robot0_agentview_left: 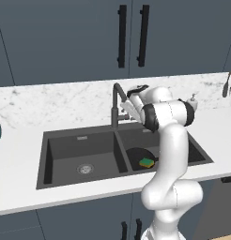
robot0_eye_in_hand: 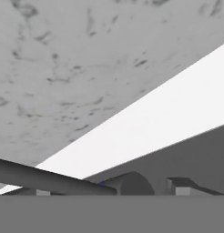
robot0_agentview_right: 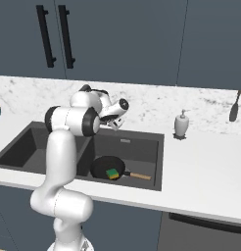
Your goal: Pick the pan and sponge and place them into the sink. Then turn on the water.
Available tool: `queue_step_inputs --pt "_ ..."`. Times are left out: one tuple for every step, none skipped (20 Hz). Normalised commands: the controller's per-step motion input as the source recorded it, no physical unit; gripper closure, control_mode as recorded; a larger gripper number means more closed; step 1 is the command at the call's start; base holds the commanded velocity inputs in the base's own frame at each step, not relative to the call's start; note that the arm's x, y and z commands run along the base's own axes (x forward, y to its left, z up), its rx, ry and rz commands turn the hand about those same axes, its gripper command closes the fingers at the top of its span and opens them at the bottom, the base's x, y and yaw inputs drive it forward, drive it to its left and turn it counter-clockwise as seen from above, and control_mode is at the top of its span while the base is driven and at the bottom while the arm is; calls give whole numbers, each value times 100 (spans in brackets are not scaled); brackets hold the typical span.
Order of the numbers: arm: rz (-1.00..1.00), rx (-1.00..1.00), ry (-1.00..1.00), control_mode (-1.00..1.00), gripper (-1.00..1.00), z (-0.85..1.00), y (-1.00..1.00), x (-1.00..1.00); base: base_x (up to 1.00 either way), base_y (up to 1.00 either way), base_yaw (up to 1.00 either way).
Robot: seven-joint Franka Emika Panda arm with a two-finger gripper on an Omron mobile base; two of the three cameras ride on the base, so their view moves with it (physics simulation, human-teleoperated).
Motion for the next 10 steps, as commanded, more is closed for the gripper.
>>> queue_step_inputs --pt "0 0 0 -100 100 -25 3 0 0 0 0" --pt "0 0 0 -100 100 -26 4 1 0 0 0" --pt "0 0 0 -100 100 -28 1 1 0 0 0" --pt "0 0 0 -100 100 -25 0 6 0 0 0" --pt "0 0 0 -100 100 -23 0 6 0 0 0" --pt "0 0 0 -100 100 -19 0 8 0 0 0" --pt "0 0 0 -100 100 -14 0 8 0 0 0" --pt "0 0 0 -100 100 -10 0 8 0 0 0" --pt "0 0 0 -100 100 0 0 6 0 0 0" --pt "0 0 0 -100 100 0 0 0 0 0 0"
